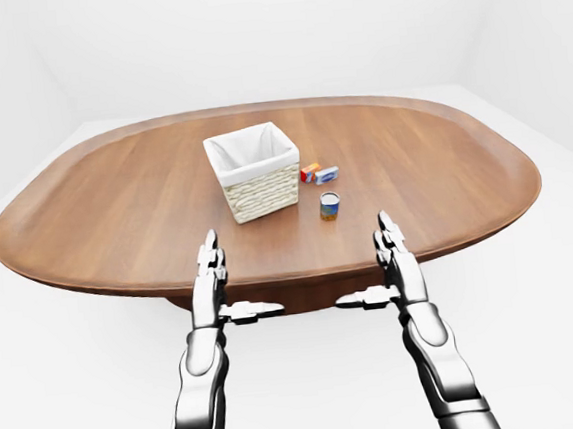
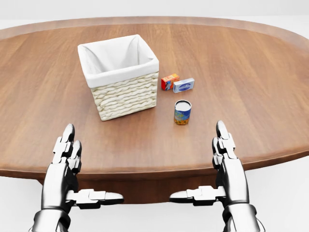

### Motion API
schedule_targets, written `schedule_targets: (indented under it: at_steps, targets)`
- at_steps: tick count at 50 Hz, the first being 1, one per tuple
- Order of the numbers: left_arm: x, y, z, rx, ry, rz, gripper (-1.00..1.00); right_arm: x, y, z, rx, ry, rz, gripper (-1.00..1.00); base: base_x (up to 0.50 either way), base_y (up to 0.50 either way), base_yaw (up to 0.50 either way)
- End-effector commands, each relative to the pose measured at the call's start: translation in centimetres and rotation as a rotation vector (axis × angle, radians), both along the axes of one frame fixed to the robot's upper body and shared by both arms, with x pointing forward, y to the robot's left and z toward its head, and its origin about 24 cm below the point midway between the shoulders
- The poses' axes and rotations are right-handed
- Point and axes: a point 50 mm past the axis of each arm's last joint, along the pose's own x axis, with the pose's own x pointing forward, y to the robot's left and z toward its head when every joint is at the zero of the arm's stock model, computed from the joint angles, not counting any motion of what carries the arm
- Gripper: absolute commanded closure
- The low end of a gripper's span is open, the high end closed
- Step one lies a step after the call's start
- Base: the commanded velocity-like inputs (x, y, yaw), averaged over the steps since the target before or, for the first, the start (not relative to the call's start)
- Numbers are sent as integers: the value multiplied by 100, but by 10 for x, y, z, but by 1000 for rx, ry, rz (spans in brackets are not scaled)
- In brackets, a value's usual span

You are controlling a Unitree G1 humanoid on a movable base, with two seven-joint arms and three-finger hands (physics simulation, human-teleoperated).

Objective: Pick up the alphabet soup and put it in the basket.

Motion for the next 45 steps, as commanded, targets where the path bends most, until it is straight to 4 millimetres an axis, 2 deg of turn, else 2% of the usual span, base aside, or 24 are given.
schedule_targets:
  at_steps: [1,9,10,16,19,22,23,24,25,26,27,29,30,31,33,35,45]
  targets:
    - [0,8,1,-27,5,0,-100,1,-5,-4,-45,5,-6,-100,0,0,0]
    - [1,9,1,-22,11,9,-100,1,-7,-3,-54,2,-18,-100,0,0,0]
    - [2,12,1,-21,11,20,-100,5,-8,-4,-135,-8,-57,-100,0,0,0]
    - [12,25,5,-42,5,51,-100,9,-13,-5,-116,16,-77,-100,0,0,0]
    - [11,33,15,-112,-13,66,-100,7,-11,-3,-146,10,-49,-100,0,0,0]
    - [5,34,34,-59,-95,61,-100,5,-12,11,-104,-1,-77,-100,0,0,0]
    - [3,36,52,-67,-173,80,-100,4,-12,25,-95,-47,-81,-100,0,0,0]
    - [3,37,54,-68,-178,81,-100,4,-12,26,-94,-52,-81,-100,0,0,0]
    - [-3,37,90,-65,-333,72,-100,4,-13,56,-65,-179,-95,-100,0,0,0]
    - [-6,37,106,-52,-403,75,-100,3,-14,69,-54,-232,-98,-100,0,0,0]
    - [-16,37,139,-22,-554,76,-100,2,-14,91,-64,-329,-110,-100,0,0,0]
    - [-19,39,158,66,-636,108,-100,-2,-14,109,-47,-411,-110,-100,0,0,0]
    - [-20,39,159,72,-639,109,-100,-2,-14,110,-46,-414,-109,-100,0,0,0]
    - [-30,47,185,0,-775,140,-100,-4,-13,121,-86,-465,-113,-100,0,0,0]
    - [-34,49,203,76,-853,183,-100,-7,-12,132,-111,-513,-93,-100,0,0,0]
    - [-45,57,221,14,-957,201,-100,-13,-14,146,-45,-580,-77,-100,0,0,0]
    - [-46,58,221,-9,-957,200,-100,-13,-15,147,-39,-583,-77,-100,0,0,0]
